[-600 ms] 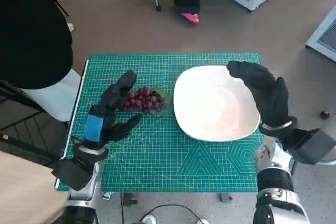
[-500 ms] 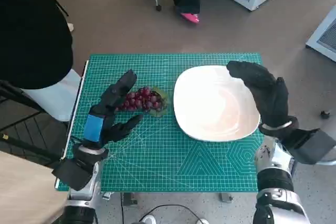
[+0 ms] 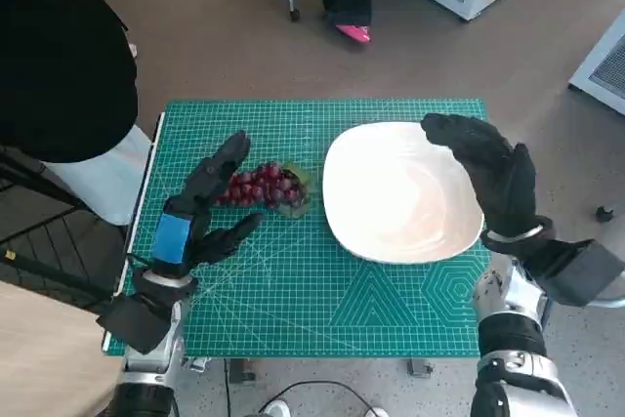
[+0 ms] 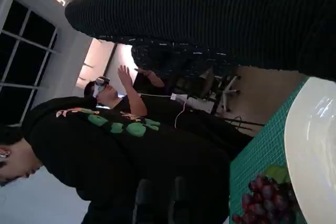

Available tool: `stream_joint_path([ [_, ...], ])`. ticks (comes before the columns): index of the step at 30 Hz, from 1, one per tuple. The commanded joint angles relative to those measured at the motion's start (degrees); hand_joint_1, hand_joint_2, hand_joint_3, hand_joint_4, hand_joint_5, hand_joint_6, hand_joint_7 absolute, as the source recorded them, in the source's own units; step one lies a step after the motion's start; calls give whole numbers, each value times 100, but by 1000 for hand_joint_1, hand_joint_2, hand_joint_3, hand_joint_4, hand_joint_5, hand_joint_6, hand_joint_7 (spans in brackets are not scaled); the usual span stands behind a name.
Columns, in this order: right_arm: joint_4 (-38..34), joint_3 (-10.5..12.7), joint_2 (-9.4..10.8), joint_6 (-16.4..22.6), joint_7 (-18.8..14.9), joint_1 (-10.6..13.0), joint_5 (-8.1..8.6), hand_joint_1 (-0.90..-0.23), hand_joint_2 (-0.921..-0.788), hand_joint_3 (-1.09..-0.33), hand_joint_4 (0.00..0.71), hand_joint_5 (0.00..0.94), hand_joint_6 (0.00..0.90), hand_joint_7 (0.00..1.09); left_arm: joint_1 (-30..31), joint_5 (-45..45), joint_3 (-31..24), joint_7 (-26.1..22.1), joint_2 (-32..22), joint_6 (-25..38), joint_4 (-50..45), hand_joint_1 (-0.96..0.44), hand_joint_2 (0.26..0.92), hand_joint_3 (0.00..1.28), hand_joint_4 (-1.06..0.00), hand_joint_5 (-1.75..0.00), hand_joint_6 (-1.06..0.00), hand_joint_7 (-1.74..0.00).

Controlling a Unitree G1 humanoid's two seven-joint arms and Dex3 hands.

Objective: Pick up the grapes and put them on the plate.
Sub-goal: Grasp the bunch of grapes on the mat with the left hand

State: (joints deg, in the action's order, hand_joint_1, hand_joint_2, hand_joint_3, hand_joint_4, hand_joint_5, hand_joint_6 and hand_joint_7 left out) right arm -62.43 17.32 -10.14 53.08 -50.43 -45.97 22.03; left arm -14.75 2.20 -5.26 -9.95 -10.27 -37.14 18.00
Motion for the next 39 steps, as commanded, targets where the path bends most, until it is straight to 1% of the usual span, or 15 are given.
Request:
stream_joint_path([
  [1, -33, -7, -27, -37, -12, -7, -55, -453, -921, -551, 249, 0, 221, 0, -60, -63, -19, 58, -28, -103, 65, -453, 921, 211, -393, 0, -437, 0],
  [23, -41, -16, 10, -23, 52, -38, -76, -448, -921, -555, 245, 0, 217, 0, -32, -63, -5, 122, -46, -31, -43, -437, 921, 226, -384, 0, -430, 0],
  [39, -50, -3, 12, -28, 11, -50, -45, -437, -921, -560, 237, 0, 217, 0, -27, -46, 5, 144, -26, 21, -85, -443, 921, 237, -376, 0, -422, 0],
])
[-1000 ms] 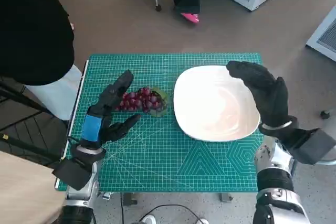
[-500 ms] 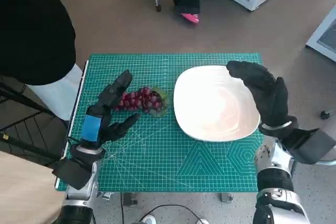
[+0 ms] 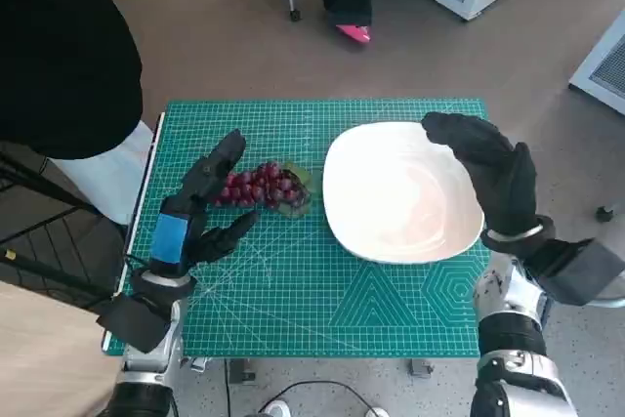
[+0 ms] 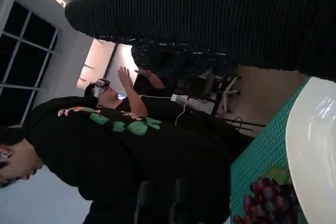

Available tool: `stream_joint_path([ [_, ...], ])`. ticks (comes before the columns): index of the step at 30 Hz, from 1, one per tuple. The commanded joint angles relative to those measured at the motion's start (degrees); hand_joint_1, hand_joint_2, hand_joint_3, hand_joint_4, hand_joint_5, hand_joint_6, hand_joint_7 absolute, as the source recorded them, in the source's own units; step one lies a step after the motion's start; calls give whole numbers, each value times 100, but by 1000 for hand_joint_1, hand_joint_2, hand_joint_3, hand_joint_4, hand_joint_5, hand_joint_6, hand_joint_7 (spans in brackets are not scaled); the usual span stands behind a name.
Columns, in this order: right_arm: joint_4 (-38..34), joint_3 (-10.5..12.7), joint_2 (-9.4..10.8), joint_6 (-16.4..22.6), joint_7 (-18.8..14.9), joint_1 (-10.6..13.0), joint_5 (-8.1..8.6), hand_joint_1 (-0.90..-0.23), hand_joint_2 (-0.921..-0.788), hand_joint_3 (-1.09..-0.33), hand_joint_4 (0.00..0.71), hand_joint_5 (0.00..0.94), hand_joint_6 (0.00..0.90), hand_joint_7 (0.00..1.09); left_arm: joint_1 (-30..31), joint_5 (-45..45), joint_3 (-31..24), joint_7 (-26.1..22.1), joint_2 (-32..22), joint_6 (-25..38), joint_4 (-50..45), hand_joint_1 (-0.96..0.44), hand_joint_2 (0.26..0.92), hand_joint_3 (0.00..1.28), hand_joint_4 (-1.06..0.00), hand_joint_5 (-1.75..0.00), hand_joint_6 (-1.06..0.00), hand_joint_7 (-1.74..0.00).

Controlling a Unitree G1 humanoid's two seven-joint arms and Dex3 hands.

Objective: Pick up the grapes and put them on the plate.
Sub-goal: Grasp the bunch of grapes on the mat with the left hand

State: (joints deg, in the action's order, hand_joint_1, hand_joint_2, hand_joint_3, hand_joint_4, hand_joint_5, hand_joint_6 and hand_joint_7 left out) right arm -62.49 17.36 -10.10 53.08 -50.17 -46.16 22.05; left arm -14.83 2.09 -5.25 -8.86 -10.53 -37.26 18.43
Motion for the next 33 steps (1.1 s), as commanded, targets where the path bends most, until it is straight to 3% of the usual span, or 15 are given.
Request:
stream_joint_path([
  [1, -44, -7, 7, -25, -15, -30, -48, -437, -921, -560, 237, 0, 216, 0, -15, -35, 5, 38, 1, 36, -135, -443, 921, 238, -375, 0, -422, 0],
  [17, -55, -14, 13, -1, 41, -51, -81, -441, -921, -557, 237, 1, 218, 1, -51, -28, -4, 40, -14, 79, -149, -442, 921, 252, -367, 0, -412, 0],
  [22, -57, -18, 12, -4, 40, -50, -79, -448, -921, -552, 239, 2, 221, 2, -138, -572, -4, 291, -182, 340, -328, -450, 921, 256, -341, 0, -374, 0],
  [27, -66, -23, 17, -2, 36, -47, -79, -444, -921, -549, 241, 2, 223, 3, -126, -2391, 27, 660, -760, 1608, -1305, -501, 921, 181, -219, 0, -290, 0],
  [33, -78, -30, 25, 3, 45, -46, -89, -434, -921, -551, 241, 2, 223, 3, -318, -3454, 196, 261, -994, 3104, -2236, -532, 870, 33, -137, -1, -272, -8],
])
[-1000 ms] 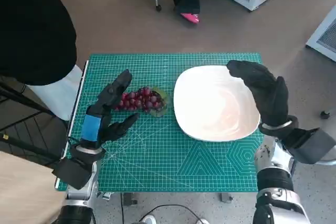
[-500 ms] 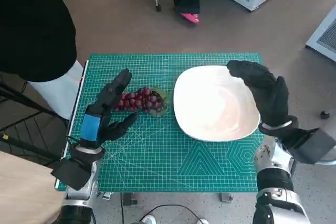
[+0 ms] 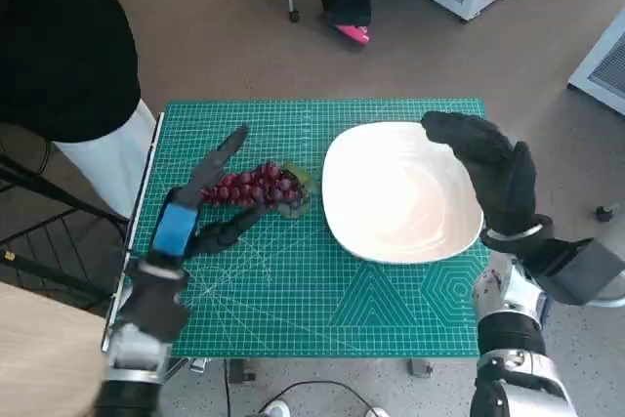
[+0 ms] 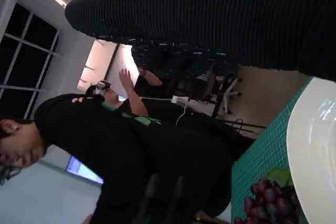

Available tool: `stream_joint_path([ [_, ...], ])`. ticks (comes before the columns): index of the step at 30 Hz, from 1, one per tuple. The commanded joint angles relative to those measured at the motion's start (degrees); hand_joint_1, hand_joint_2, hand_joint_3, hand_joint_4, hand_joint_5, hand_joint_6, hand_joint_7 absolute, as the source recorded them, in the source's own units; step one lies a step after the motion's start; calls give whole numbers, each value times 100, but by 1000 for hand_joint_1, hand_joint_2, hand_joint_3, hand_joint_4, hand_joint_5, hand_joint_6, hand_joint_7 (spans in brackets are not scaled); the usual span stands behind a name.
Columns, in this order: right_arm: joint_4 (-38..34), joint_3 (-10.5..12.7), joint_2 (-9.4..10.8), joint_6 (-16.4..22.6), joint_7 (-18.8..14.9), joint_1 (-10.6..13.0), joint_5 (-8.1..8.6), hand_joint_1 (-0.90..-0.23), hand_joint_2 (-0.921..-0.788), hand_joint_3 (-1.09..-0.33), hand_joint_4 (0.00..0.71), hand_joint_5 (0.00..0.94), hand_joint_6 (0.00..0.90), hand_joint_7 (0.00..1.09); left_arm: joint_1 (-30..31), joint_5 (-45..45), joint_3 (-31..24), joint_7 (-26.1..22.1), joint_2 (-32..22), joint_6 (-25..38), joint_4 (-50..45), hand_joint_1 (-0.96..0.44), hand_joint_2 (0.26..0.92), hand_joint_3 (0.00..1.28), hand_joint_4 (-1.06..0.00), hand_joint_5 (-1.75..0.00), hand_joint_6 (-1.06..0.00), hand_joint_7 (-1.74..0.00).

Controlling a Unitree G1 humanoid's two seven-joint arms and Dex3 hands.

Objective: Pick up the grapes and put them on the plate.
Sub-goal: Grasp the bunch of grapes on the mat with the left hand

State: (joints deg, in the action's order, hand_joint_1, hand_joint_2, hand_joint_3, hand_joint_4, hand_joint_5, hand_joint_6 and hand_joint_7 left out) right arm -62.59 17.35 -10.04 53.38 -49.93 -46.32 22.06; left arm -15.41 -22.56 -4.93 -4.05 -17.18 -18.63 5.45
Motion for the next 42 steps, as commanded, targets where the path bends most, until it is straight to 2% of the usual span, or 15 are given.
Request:
stream_joint_path([
  [1, -71, -30, 21, -25, 25, -31, -94, -432, -921, -551, 242, 2, 224, 3, -316, -1077, 206, -310, -349, 1426, -1008, -522, 856, 23, -135, -1, -275, -9],
  [7, -75, -41, 25, 2, 39, -25, -108, -426, -921, -553, 242, 1, 226, 4, -694, -1520, 549, -863, -421, 2503, -1174, -444, 796, 3, -128, -1, -286, -12],
  [16, -102, -30, 19, 16, 48, -35, -114, -425, -921, -552, 243, 1, 227, 4, -1344, -1932, 1197, -1513, -485, 3696, -771, -403, 787, 2, -109, 0, -276, -3],
  [25, -103, -27, 18, 16, 62, -52, -114, -425, -921, -553, 244, 1, 229, 4, -1807, -2046, 1675, -1617, -524, 4026, -49, -409, 790, 2, -100, 0, -263, 0],
  [42, -77, -9, 19, -20, 58, -57, -86, -423, -921, -549, 246, 1, 234, 5, -2527, -1851, 2164, -1531, -364, 4020, 1440, -405, 790, 1, -82, 0, -250, 0],
])
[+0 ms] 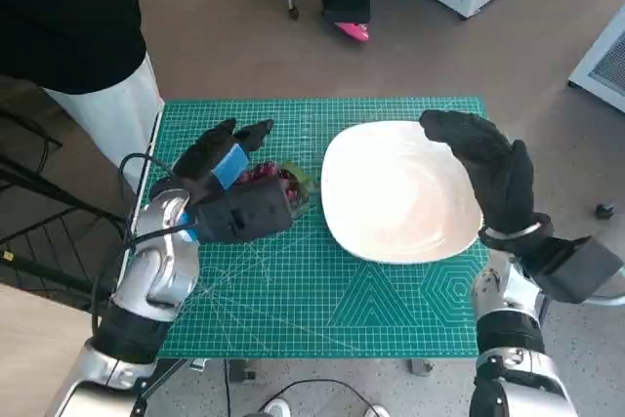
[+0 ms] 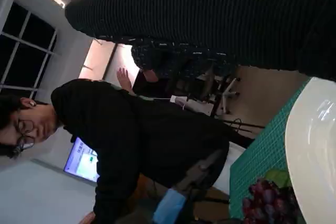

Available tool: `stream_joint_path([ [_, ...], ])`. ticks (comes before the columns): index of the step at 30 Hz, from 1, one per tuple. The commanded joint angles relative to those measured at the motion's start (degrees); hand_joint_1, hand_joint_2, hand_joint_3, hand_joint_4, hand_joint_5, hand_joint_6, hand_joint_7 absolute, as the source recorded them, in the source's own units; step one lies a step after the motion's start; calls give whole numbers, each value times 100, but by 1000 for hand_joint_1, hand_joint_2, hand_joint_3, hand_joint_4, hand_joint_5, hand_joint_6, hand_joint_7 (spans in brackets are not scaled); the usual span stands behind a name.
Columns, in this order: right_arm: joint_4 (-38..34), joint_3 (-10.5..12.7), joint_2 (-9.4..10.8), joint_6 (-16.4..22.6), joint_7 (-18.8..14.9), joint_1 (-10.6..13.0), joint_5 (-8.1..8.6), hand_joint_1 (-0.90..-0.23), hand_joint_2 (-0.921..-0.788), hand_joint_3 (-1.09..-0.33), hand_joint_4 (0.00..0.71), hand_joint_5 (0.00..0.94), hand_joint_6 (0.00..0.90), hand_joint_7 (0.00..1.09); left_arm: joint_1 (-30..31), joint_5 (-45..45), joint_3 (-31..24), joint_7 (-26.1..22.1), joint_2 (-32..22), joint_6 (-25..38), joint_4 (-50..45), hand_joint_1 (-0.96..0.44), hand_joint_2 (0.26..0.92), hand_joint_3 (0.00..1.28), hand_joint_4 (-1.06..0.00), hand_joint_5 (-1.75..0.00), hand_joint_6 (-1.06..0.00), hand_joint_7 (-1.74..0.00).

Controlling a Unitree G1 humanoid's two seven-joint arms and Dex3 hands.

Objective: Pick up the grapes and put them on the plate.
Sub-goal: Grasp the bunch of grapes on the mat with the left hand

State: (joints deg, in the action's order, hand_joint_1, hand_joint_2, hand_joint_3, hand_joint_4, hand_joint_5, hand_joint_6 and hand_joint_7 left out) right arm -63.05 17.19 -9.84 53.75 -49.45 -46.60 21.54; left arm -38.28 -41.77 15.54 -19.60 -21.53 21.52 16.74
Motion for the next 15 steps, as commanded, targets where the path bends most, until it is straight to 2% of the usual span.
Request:
stream_joint_path([
  [1, -29, 7, -1, -58, 10, -29, -34, -423, -921, -549, 246, 1, 234, 5, -278, 78, 143, 28, 81, 2, 391, -405, 789, 0, -81, 0, -250, 0],
  [15, 4, -10, -7, -32, 31, -12, -57, -435, -921, -547, 246, 0, 237, 5, -864, 114, 439, 234, 178, -153, 1671, -425, 790, 0, -77, 0, -246, 0],
])
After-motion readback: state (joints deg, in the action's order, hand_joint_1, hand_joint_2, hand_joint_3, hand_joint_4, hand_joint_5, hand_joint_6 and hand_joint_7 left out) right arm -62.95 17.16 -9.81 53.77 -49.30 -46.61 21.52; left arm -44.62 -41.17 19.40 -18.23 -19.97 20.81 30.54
